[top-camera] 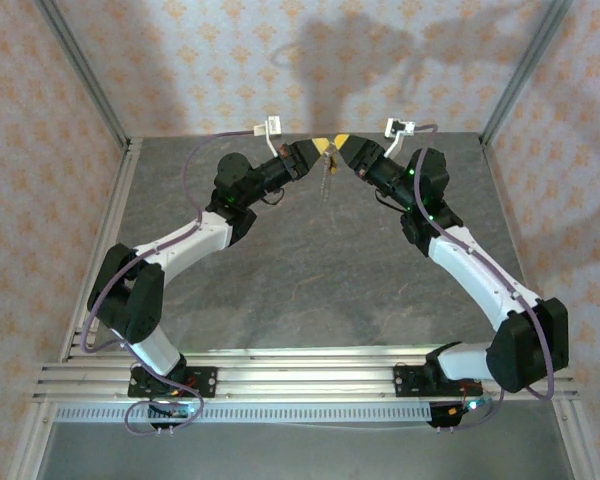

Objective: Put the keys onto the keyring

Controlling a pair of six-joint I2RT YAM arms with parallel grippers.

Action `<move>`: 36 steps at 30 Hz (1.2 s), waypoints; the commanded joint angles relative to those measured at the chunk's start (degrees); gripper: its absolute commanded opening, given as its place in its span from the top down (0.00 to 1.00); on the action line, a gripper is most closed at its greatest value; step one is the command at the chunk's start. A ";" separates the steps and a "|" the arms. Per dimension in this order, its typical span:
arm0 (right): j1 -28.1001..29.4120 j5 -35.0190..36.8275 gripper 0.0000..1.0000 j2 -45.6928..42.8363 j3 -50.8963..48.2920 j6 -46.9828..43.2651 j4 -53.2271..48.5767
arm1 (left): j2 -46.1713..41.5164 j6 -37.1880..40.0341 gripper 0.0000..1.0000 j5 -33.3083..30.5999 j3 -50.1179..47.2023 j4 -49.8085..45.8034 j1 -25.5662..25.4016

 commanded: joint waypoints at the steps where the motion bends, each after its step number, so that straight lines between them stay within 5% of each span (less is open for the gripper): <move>1: -0.29 -2.48 0.65 0.74 0.53 1.54 5.13 | -2.10 -0.56 1.00 -0.97 0.74 4.26 -0.41; 23: 0.50 -4.68 0.90 1.45 -1.57 1.78 6.06 | -1.25 -0.83 1.00 -1.09 1.71 4.08 -0.52; 36: 1.21 -4.73 0.82 2.17 -1.30 1.47 5.62 | -1.06 -0.74 1.00 -1.15 1.68 4.08 -0.53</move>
